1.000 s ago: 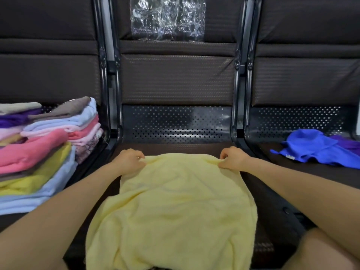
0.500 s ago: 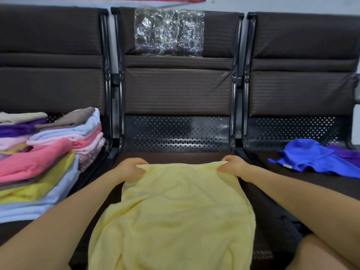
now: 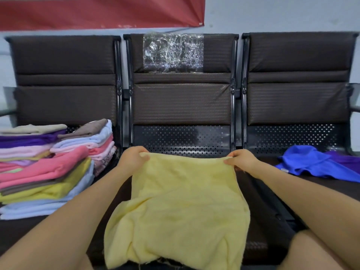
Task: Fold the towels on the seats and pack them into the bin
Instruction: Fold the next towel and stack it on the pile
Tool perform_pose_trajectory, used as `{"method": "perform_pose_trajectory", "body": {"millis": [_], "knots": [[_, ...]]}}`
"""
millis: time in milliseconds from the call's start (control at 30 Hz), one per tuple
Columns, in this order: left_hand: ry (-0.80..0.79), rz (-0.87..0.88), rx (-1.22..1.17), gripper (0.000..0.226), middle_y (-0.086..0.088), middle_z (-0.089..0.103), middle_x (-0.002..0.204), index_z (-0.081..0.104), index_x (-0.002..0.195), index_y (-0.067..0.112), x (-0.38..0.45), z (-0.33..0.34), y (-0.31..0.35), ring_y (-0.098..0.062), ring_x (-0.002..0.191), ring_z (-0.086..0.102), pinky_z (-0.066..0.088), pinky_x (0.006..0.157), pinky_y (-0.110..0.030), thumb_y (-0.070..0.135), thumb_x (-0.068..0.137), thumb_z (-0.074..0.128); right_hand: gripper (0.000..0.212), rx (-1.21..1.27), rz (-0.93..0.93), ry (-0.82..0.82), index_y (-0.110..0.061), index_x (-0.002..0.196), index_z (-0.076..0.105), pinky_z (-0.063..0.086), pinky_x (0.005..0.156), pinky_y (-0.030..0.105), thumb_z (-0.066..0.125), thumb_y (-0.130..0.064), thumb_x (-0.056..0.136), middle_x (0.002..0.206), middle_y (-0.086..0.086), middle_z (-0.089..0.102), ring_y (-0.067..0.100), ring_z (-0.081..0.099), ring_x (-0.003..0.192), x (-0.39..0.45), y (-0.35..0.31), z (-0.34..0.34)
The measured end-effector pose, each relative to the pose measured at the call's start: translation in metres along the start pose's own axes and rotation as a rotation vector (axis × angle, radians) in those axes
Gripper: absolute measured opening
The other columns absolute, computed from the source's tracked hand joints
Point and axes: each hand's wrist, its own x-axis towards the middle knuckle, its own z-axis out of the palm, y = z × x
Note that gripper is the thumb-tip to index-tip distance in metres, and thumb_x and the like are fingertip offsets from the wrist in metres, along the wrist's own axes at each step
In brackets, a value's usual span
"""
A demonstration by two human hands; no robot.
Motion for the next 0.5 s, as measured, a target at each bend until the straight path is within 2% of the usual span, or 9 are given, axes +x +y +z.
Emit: {"method": "perform_pose_trajectory", "body": {"millis": [100, 200, 300, 400, 500], "knots": [[0.172, 0.064, -0.068, 0.008, 0.01, 0.059, 0.077, 0.06, 0.083, 0.025, -0.014, -0.021, 0.01, -0.013, 0.078, 0.055, 0.042, 0.067, -0.029, 0.019, 0.089, 0.058, 0.007, 0.253, -0.055, 0.227, -0.012, 0.084, 0.067, 0.054, 0.081, 0.038, 0.066, -0.017, 0.088, 0.094, 0.01, 0.067, 0.026, 0.064, 0.09, -0.008, -0.02, -0.013], [0.301, 0.094, -0.237, 0.008, 0.009, 0.06, 0.081, 0.061, 0.092, 0.02, -0.028, -0.037, 0.021, -0.009, 0.077, 0.054, 0.041, 0.064, -0.022, 0.023, 0.088, 0.056, 0.004, 0.483, -0.087, 0.313, -0.017, 0.088, 0.067, 0.054, 0.069, 0.037, 0.063, -0.019, 0.088, 0.097, 0.012, 0.067, 0.026, 0.062, 0.088, -0.022, -0.046, -0.025], [0.419, 0.143, -0.292, 0.011, 0.013, 0.058, 0.082, 0.061, 0.094, 0.021, -0.035, -0.063, 0.037, -0.007, 0.079, 0.053, 0.037, 0.064, -0.01, 0.013, 0.089, 0.056, 0.008, 0.579, -0.191, 0.357, -0.015, 0.091, 0.067, 0.05, 0.067, 0.031, 0.06, -0.016, 0.088, 0.093, 0.007, 0.065, 0.02, 0.059, 0.083, -0.038, -0.072, -0.038], [0.515, 0.234, -0.215, 0.016, 0.008, 0.059, 0.09, 0.062, 0.099, 0.021, -0.033, -0.099, 0.055, -0.014, 0.09, 0.053, 0.037, 0.071, -0.022, 0.01, 0.087, 0.058, 0.005, 0.555, -0.305, 0.411, -0.016, 0.092, 0.064, 0.047, 0.065, 0.024, 0.061, -0.015, 0.088, 0.086, -0.001, 0.062, 0.012, 0.056, 0.078, -0.046, -0.105, -0.05], [0.588, 0.258, -0.188, 0.031, 0.005, 0.056, 0.098, 0.059, 0.118, 0.019, -0.031, -0.138, 0.081, -0.014, 0.09, 0.051, 0.035, 0.075, -0.025, 0.014, 0.087, 0.06, 0.004, 0.59, -0.379, 0.447, -0.017, 0.089, 0.064, 0.047, 0.069, 0.027, 0.063, -0.016, 0.086, 0.088, 0.001, 0.064, 0.014, 0.057, 0.08, -0.051, -0.143, -0.066]]}}
